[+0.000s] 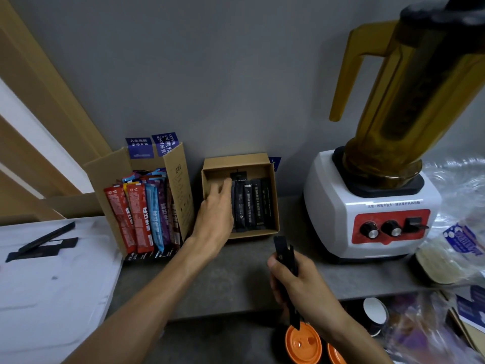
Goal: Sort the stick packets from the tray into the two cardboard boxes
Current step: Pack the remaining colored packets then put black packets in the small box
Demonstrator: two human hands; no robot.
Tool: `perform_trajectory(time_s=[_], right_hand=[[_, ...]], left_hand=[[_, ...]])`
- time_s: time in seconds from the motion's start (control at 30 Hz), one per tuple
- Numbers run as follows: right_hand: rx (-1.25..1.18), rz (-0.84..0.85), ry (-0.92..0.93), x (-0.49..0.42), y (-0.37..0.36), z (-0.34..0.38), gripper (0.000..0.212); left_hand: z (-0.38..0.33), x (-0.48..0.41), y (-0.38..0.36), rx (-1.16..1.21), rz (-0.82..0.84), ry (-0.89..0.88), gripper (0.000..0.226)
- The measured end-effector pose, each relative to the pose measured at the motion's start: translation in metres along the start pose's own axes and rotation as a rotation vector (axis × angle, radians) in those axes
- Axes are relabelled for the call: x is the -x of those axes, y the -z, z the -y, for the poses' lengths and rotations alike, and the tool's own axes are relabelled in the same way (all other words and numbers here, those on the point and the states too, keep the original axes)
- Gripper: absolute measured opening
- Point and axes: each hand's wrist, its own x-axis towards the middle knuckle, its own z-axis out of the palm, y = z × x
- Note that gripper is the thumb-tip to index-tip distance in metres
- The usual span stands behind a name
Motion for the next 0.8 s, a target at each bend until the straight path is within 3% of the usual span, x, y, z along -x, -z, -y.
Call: perform_trajectory(time_s=[0.1,0.2,0.27,0.33,0.5,0.67,0.8], right_hand=[[-0.095,0.013,-0.013,-0.001,-0.001,0.002,0.021],[-0.105,0.069,0.007,-0.003,0.002,0.006,0.020],[-0.061,0.142,0.023,-0.004,0.002,0.008,0.020],[-0.056,0.264,0.034,-0.005,-0.003,0.008,0.019],[-0.048,0.430,0.074,-0.005,-0.017,0.010,0.022],[0.021,0.329,0.005,-0.006,-0.017,0.000,0.021],[0.042,0.314,-0.024,-0.001,-0.016,-0.007,0.022]], left_hand=[[-0.009,0.011,0.010,0.061,-0.022,0.019,0.067],[-0.026,0.033,0.040,0.231,-0.044,0.069,0.036],[-0.035,0.052,0.061,0.394,0.147,0.047,0.018],[-0.042,0.069,0.076,0.566,0.343,0.009,0.014],[-0.035,0.082,0.093,0.643,0.399,0.039,0.009],[-0.020,0.034,0.123,0.387,-0.075,0.140,0.011],[-0.018,-0.016,0.100,0.015,0.076,0.078,0.015]])
